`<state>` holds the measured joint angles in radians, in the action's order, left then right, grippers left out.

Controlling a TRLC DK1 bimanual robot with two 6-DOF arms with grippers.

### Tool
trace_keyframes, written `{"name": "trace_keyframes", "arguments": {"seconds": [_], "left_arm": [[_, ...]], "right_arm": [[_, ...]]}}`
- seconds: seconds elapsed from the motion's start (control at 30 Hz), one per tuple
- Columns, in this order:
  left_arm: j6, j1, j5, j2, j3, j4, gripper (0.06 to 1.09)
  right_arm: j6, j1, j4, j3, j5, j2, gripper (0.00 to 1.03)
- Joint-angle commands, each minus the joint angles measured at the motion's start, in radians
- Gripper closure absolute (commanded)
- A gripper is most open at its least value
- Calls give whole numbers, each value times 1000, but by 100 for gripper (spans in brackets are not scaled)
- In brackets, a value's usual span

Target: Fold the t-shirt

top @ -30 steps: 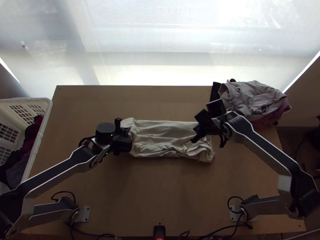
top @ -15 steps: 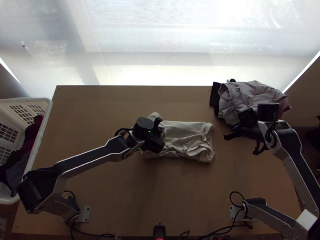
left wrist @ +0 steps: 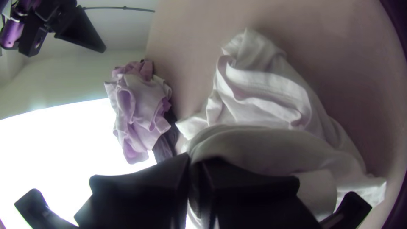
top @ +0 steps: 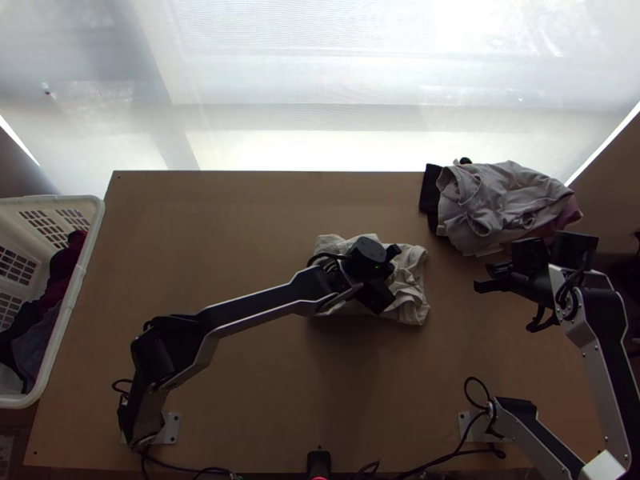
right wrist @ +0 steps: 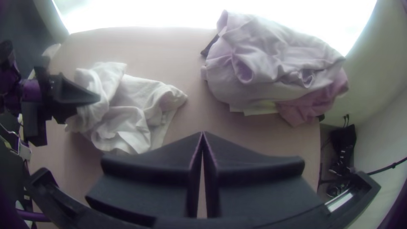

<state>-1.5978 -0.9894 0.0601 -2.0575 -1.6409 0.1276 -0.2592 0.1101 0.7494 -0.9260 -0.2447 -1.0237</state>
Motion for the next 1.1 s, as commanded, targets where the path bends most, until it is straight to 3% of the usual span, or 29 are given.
{"name": "trace_keyframes", "arguments": {"seconds": [0.0,0.1,0.13,0.2,0.37,0.53,0.8,1.07], "left_arm": [[-21,-71,-13,-133,-129,14,104],[-31,-87,-14,-171,-142,-2,102],[-34,-89,-13,-187,-142,-5,86],[-47,-89,20,-217,-137,0,8],[-25,-72,17,-222,-151,29,10],[13,-58,15,-220,-280,265,10],[42,-38,15,-162,-343,475,10],[154,-60,3,-56,-343,550,10]], "right_arm": [[-2,88,5,33,-16,40,100],[-3,117,10,32,-19,47,100],[-3,125,10,32,-25,45,100],[-3,132,10,32,-27,45,100],[-2,132,10,21,-28,43,100],[-2,129,8,27,-31,34,100],[9,126,10,23,-38,34,100],[25,85,8,32,-38,39,100]]}}
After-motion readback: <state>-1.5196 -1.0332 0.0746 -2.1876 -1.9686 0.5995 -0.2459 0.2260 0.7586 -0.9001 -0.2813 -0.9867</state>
